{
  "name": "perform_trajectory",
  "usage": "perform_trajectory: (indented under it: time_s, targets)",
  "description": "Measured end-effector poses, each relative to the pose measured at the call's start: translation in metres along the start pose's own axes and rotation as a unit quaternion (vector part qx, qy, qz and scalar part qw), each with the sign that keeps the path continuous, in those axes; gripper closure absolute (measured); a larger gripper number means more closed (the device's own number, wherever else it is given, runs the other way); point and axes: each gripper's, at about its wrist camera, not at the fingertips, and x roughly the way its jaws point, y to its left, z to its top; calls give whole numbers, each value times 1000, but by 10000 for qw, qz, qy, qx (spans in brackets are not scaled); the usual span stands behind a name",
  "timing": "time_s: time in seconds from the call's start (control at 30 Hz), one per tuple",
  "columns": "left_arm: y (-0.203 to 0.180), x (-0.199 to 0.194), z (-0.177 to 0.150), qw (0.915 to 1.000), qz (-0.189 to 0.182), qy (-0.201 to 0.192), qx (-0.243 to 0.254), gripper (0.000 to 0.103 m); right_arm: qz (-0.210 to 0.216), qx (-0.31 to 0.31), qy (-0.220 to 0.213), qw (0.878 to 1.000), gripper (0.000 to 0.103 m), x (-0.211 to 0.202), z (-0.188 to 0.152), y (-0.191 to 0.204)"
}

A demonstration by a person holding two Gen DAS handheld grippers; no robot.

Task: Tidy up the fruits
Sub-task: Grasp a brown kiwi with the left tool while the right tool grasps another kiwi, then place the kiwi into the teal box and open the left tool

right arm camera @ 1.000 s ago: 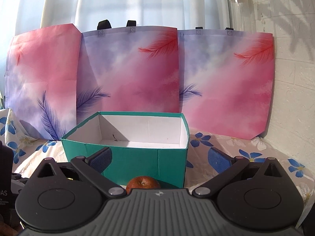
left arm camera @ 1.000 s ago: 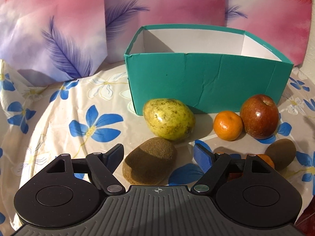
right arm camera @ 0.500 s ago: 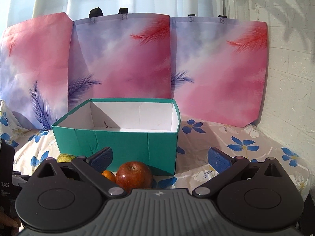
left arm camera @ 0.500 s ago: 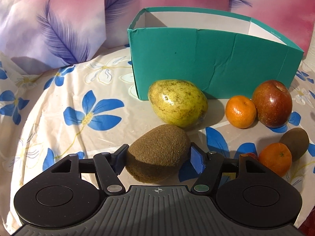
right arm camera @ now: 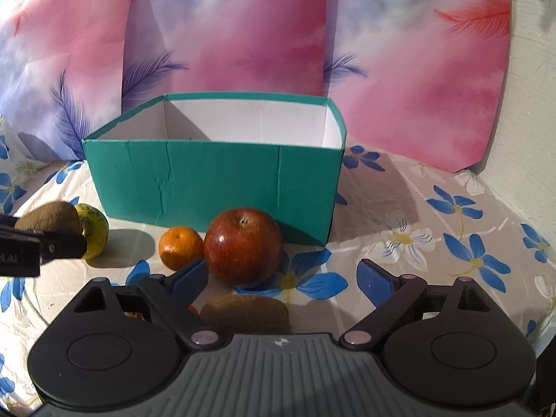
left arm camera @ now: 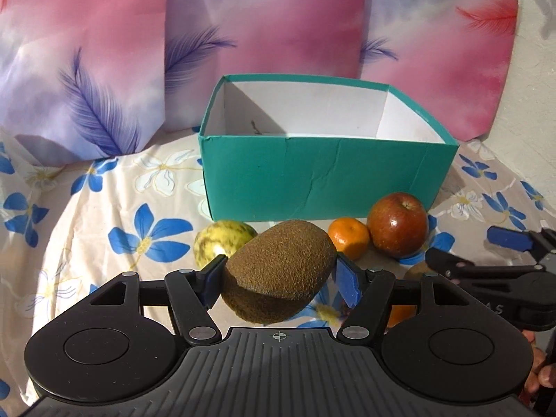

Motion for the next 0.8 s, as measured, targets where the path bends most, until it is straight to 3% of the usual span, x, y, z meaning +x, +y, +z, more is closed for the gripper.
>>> perform_trajectory:
  time_s: [0.2,0.47,0.57,0.6,0.8]
  targets:
    - [-1,-1,3,10000,-18,49,-65,33,270,-68,408,9988,19,15,-11,8]
    - [-4,2,4,9999,-82,128,-8,33,489,97,589,9970,22,26,-13,4]
    - [-5,2,6,9999,-63,125,12,33,608,60,644,9961,28,28,-13,8]
    - [-5,2,6,9999,-61,121,15,33,644,18,695,9955,37,30,-14,10]
    - [-7,1,10,9999,-75,133,62,33,552,-82,659,9963,37,30,-15,14]
